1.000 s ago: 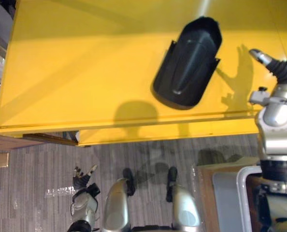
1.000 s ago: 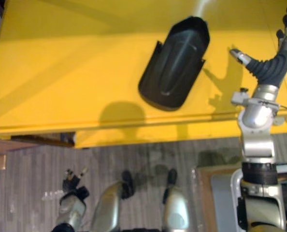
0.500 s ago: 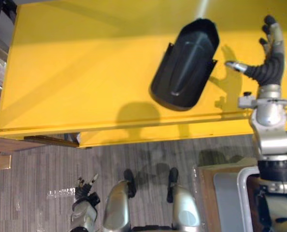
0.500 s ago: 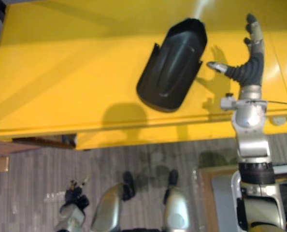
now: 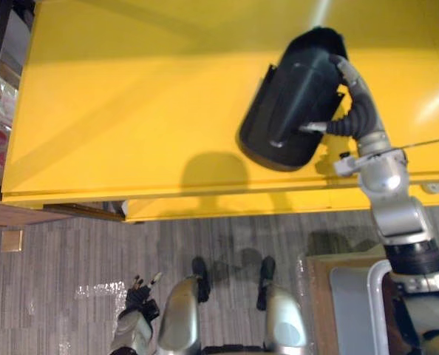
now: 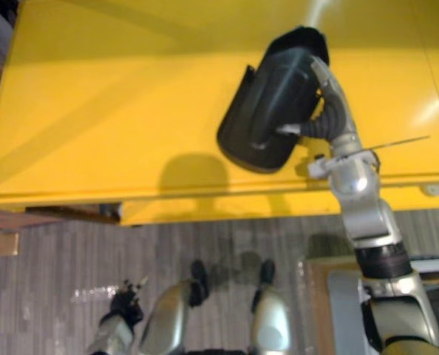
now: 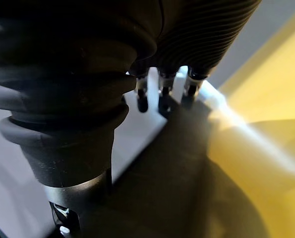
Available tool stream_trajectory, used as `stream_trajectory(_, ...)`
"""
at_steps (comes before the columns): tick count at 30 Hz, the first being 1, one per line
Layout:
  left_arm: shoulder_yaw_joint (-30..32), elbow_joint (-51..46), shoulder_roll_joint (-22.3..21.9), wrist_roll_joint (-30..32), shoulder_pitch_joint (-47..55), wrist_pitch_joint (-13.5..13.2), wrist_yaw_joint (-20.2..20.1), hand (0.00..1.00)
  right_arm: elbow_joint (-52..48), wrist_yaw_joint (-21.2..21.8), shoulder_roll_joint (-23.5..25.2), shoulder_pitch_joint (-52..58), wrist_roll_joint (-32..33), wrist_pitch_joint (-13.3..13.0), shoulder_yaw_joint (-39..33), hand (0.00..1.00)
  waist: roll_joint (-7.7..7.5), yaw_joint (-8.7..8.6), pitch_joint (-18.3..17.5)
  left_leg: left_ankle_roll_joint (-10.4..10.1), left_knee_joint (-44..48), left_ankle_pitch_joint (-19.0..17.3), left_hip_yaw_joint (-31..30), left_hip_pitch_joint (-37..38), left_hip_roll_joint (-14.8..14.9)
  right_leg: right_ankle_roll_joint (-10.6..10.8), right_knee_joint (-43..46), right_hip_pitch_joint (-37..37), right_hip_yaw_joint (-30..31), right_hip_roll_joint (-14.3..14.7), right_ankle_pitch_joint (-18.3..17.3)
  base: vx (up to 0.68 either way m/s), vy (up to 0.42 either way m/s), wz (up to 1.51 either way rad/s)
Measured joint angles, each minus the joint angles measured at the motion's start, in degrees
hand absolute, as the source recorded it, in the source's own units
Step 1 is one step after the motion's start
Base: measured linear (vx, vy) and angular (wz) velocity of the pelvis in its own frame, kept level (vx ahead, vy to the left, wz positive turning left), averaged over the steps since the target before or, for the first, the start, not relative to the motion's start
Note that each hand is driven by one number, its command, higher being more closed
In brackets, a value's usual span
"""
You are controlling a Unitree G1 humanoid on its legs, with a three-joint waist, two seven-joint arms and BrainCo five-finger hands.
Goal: Walk over and take plastic housings, then place them on the shelf
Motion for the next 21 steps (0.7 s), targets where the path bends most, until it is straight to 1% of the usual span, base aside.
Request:
stream_trajectory(2, -0.42, 0.0, 0.09, 0.05, 0.0, 0.48, -0.34, 0.0, -0.05, 0.45, -0.98, -0.06, -2.34, 1.77, 0.0, 0.0, 0.18, -0.01, 0.1, 0.02, 0.15, 0.02, 0.0, -0.5, 0.01, 0.06, 0.04, -0.5, 0.0, 0.01, 0.04, 0.0, 0.017, 0.01)
stream_trajectory(4, -1.66, 0.0, 0.11, 0.07, 0.08, 1.79, -0.87, 0.0, -0.58, 1.28, -3.31, -0.34, -5.25, 3.44, -0.01, 0.0, 0.6, -0.03, 0.32, 0.02, 0.08, 0.02, -0.01, -0.49, -0.05, 0.05, 0.02, -0.52, 0.02, 0.0, 0.03, 0.0, 0.0, 0.0)
stream_trajectory(6, -1.77, 0.02, 0.12, 0.05, 0.12, 1.95, -1.32, 0.0, -1.91, 1.78, -5.17, -0.64, -7.74, 4.12, 0.0, 0.0, 0.67, -0.04, 0.36, 0.03, -0.17, 0.03, 0.03, -0.5, -0.18, 0.0, 0.01, -0.68, 0.03, 0.01, 0.0, 0.0, 0.0, 0.0)
stream_trajectory(9, -1.85, 0.04, 0.13, 0.05, 0.11, 2.12, -2.03, 0.0, -1.97, 3.88, -7.34, -2.28, -11.12, 5.83, 0.67, 0.0, 0.67, -0.14, 0.36, 0.02, -0.3, 0.03, 0.25, -0.87, -0.24, -0.08, 0.2, -1.42, 0.29, 0.03, -0.06, 0.0, 0.009, -0.01)
stream_trajectory(12, -1.97, 0.07, 0.19, 0.04, 0.09, 2.23, -2.38, 0.0, -2.12, 5.82, -8.78, -3.7, -14.12, 6.62, 1.2, 0.0, 0.67, -0.21, 0.36, -0.01, -0.28, 0.07, 0.27, -1.51, -0.26, -0.08, 0.27, -2.06, 0.32, 0.01, -0.06, 0.01, 0.021, 0.0)
stream_trajectory(17, -2.04, -0.06, 0.23, 0.05, 0.07, 1.97, -2.79, 0.0, -2.0, 7.48, -11.5, -6.82, -17.08, 8.99, 2.87, 0.0, 0.68, -0.13, 0.36, 0.05, -0.35, 0.2, 0.24, -2.28, -0.33, -0.1, 0.3, -2.87, 0.27, -0.04, -0.06, 0.01, 0.029, 0.01)
stream_trajectory(21, -2.08, -0.25, 0.25, 0.05, 0.1, 1.91, -2.8, 0.0, -0.61, 8.0, -12.13, -8.71, -18.5, 10.07, 3.42, 0.0, 0.75, -0.06, 0.4, 0.13, -0.44, 0.32, 0.2, -2.33, -0.38, -0.1, 0.33, -2.96, 0.22, -0.08, -0.07, 0.01, 0.026, 0.01)
